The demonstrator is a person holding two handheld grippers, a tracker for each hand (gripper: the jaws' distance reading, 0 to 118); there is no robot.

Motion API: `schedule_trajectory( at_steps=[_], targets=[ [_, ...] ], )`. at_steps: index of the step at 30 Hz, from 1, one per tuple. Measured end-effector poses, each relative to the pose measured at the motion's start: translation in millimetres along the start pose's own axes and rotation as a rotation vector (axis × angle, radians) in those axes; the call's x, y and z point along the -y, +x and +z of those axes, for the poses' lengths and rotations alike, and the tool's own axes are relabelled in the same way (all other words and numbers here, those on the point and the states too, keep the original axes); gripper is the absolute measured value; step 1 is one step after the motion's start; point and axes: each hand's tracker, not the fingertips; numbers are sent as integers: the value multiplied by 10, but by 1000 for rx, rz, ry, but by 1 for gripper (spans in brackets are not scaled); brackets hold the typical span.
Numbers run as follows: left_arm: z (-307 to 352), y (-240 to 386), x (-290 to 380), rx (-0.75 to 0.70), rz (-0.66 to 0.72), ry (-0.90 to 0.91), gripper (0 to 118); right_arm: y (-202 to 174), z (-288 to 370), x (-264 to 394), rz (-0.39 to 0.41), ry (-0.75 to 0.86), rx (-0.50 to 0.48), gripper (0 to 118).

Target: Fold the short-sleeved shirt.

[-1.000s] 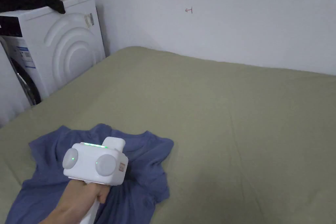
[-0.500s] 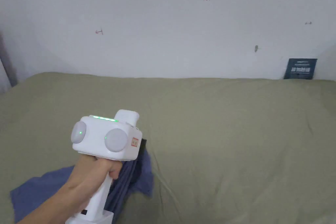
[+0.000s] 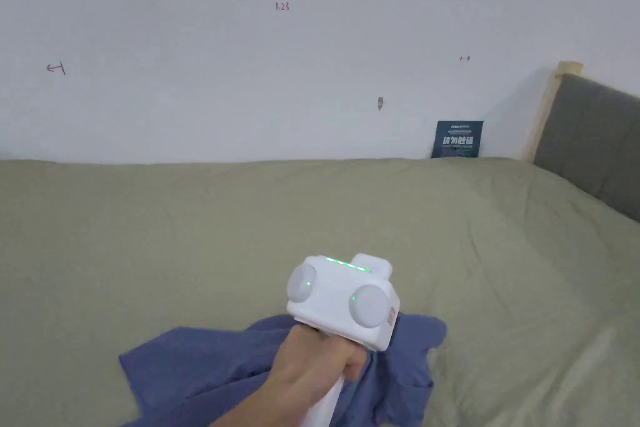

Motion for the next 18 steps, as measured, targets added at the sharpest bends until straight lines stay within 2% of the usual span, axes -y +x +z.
schedule_trajectory(
  at_steps=[3, 4, 5, 6, 7, 10, 13, 16, 18],
  targets=[
    [-350, -26, 248, 0, 32, -42, 6, 45, -57, 19, -9, -18, 10, 1],
    [-351, -48, 327, -13, 33, -29, 18, 59, -64, 22, -11, -21, 11, 1],
    [-339, -82, 388, -39, 26, 12, 54, 70, -66, 22, -12, -22, 13, 1],
    [-303, -128, 429, -50, 23, 5, 107, 76, -68, 20, -12, -21, 16, 1],
    [-247, -203, 474, -64, 42, 12, 118, 72, -74, 12, -10, -22, 19, 1],
    [224, -419, 601, -95, 114, 92, 116, 64, -65, -32, -5, -12, 16, 1],
    [998, -626, 896, -146, 190, 227, 115, 8, 31, -130, 22, 48, -7, 1],
    [1899, -752, 1358, -235, 269, 393, 114, -89, 214, -272, 45, 124, -39, 1],
    [2464, -804, 1742, -328, 315, 484, 109, -167, 366, -342, 79, 183, -55, 1]
  ],
)
